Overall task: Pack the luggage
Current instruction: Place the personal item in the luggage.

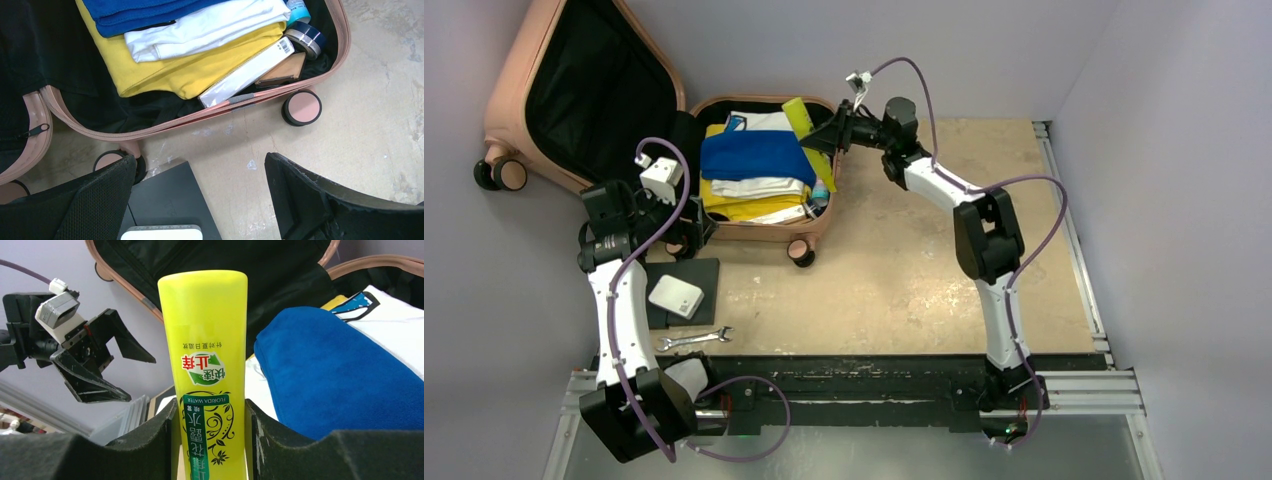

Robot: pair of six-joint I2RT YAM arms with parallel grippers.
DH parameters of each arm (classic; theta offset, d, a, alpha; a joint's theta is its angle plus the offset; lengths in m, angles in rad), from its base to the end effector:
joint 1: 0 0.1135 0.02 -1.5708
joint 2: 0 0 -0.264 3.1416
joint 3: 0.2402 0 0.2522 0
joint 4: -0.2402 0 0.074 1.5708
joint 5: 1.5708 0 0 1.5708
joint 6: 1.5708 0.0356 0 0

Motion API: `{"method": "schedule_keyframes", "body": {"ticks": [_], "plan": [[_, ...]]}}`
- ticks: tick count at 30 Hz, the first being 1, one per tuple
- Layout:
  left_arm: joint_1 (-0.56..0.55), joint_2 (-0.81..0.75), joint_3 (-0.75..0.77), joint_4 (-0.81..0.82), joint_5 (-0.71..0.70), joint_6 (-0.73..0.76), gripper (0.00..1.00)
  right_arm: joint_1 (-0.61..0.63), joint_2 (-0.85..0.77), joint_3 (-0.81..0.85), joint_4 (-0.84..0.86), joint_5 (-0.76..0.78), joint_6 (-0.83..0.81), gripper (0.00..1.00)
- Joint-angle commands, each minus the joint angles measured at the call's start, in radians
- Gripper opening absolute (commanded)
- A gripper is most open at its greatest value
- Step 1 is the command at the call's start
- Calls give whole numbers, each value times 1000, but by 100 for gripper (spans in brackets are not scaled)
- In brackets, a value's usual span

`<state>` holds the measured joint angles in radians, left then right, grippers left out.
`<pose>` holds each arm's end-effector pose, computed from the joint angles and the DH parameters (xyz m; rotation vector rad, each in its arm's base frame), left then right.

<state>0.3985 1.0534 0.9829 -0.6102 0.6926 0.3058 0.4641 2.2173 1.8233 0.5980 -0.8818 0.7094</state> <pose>0.2086 0.0632 0.3217 0.2595 2.0803 -0.3599 0.4553 0.2586 0.3052 -0.6437 1.5118 1.5253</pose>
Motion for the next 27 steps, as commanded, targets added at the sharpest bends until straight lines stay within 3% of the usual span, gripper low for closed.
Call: {"method": "schedule_keyframes", "body": {"ticks": [1,14,27], "plan": [[11,2,-5,18,28,-6,99,-11,21,17,242,-32,149,10],[20,21,-6,19,33,-6,99,-23,191,49,549,-38,407,11],[37,27,-6,20,41,-7,99,-25,273,49,649,-39,470,11]]}}
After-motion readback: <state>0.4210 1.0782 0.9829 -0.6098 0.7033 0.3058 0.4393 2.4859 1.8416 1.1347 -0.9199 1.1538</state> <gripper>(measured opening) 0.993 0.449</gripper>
